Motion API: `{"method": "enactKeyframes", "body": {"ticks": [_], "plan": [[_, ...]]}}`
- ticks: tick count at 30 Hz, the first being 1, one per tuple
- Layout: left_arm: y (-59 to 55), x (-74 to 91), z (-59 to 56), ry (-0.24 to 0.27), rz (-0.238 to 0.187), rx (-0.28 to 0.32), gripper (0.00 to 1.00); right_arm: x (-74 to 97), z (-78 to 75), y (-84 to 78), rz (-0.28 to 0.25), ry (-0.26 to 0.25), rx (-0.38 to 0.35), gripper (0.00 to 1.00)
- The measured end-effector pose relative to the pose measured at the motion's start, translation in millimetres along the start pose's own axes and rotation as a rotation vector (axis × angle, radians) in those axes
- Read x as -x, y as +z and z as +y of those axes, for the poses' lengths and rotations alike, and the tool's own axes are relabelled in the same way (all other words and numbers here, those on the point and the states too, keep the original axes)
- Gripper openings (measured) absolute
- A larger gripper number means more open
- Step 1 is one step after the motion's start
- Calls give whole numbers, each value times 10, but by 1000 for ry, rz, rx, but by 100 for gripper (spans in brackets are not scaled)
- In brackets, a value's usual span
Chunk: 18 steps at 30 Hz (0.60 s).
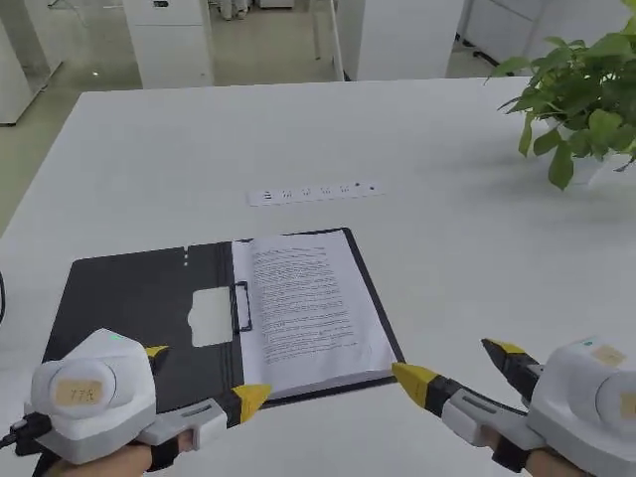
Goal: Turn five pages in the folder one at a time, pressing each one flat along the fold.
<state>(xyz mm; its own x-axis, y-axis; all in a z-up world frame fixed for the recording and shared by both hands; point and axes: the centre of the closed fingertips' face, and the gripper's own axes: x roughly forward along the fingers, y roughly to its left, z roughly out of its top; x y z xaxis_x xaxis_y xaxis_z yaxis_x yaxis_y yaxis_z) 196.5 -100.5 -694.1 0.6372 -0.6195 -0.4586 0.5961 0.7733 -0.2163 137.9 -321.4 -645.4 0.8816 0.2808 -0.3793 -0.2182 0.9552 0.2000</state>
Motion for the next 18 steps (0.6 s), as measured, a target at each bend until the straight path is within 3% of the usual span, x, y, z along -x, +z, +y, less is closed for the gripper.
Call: {"method": "enactKeyframes", "body": {"ticks": [10,18], "plan": [[36,-382,-230,-80,17,-56,84,70,-36,-17,1,-27,-4,76],[32,-741,-458,-142,31,-104,79,110,52,-106,21,-20,14,75]]}}
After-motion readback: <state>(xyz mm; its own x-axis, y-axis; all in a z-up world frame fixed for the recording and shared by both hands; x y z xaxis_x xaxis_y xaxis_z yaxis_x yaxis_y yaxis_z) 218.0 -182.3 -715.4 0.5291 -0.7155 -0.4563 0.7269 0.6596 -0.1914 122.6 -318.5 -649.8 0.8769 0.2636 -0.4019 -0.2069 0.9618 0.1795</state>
